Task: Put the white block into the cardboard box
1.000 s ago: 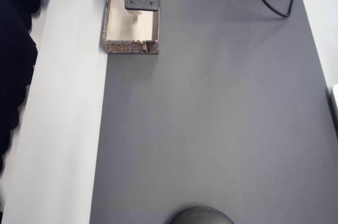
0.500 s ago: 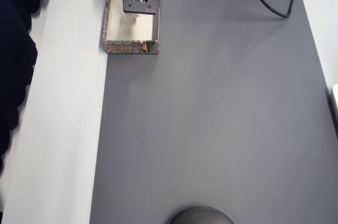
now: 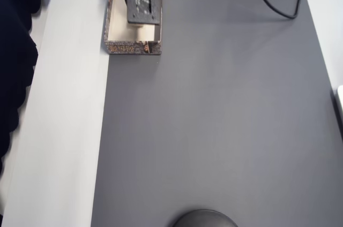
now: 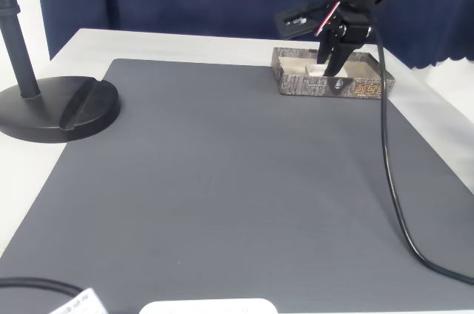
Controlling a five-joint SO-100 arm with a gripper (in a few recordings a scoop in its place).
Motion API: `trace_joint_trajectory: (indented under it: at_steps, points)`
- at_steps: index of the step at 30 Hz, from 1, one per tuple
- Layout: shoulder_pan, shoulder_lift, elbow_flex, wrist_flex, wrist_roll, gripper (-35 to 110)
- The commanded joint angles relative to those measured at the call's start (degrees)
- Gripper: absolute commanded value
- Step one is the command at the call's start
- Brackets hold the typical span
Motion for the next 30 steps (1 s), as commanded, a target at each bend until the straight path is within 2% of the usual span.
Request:
trace_joint_trajectory:
  at_steps: [1,13,24,30]
  points:
    - [-0.62,2.90,-0.79,-0.97,-1.41,-1]
    - [-0.26,5.71,0.70,-1.32,-1.49,1]
    - [-0.09,7.56,-0.26,-4.57,-1.23,21]
    - [-0.26,8.44,-0.26,-4.66,-2.37,28]
